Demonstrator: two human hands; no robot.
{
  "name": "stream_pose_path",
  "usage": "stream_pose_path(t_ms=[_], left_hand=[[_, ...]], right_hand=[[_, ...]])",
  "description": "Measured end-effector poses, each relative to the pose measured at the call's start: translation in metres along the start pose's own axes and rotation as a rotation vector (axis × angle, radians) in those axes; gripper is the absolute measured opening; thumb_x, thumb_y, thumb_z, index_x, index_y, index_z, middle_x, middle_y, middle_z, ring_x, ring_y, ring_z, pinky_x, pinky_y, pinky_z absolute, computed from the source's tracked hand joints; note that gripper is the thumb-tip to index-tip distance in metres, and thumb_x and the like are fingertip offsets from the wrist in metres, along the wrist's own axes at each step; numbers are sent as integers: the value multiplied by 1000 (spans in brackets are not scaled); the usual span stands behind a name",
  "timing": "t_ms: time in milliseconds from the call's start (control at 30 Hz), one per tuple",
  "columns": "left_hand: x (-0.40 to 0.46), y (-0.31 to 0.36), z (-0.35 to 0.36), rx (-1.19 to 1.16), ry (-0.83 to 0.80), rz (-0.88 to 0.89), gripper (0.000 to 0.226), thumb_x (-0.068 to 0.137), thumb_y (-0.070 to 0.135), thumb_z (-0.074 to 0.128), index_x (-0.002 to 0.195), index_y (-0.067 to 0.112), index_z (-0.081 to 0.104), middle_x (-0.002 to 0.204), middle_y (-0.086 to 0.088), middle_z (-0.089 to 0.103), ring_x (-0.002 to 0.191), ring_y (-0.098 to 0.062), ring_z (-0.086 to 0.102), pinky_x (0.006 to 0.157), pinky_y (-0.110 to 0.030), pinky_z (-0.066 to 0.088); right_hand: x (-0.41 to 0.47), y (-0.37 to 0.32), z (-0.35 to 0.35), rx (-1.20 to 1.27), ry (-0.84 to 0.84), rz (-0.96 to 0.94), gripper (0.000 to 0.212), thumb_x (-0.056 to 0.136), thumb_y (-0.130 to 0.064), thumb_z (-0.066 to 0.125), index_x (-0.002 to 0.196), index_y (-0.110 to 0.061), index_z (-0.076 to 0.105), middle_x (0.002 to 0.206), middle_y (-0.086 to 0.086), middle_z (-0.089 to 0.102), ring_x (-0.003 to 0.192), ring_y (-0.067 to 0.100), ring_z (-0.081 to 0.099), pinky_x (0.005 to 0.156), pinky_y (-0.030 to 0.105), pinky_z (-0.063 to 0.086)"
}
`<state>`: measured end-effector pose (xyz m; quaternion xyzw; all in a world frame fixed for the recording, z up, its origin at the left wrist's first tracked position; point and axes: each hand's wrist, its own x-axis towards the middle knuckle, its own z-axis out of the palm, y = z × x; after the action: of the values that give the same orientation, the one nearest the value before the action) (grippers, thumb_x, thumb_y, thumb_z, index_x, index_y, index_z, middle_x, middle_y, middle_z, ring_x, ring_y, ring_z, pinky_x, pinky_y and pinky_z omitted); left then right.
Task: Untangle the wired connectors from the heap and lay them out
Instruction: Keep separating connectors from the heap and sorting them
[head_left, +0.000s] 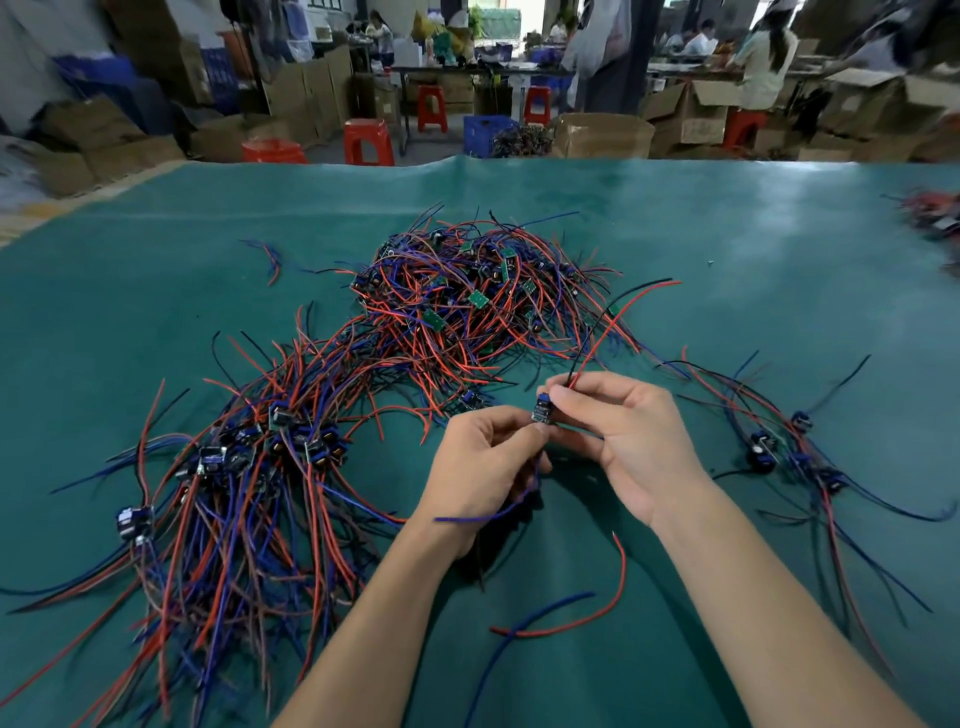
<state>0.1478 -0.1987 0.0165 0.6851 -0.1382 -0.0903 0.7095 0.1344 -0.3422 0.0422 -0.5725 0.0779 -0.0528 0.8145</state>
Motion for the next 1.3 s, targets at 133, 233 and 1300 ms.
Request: stream_pose_path(t_ms=[133,233,1300], left_hand=[[1,-1,1,15,26,24,28,97,12,60,70,8,65,50,0,48,42,-12,36,41,-23,27],[0,-3,-1,29,24,44,26,97,23,64,80,3,71,50,0,43,45,-13,32,43,-27,24],[0,2,-1,-75,-27,4,29,102,11,52,76,8,64,49,7,40,38,-6,31,38,-15,24]], right_hand=[[0,1,1,-26,49,-37,4,82,-1,76,85,-4,78,85,11,75,73,18,70,61,26,59],[-1,1,2,-72,67,-69,13,83,-1,76,75,-9,79,78,10,75,69,16,71,60,25,58],[2,-4,-11,-38,-18,1,7,63,-11,82,69,-8,79,68,8,70,58,15,67,56,20,55]])
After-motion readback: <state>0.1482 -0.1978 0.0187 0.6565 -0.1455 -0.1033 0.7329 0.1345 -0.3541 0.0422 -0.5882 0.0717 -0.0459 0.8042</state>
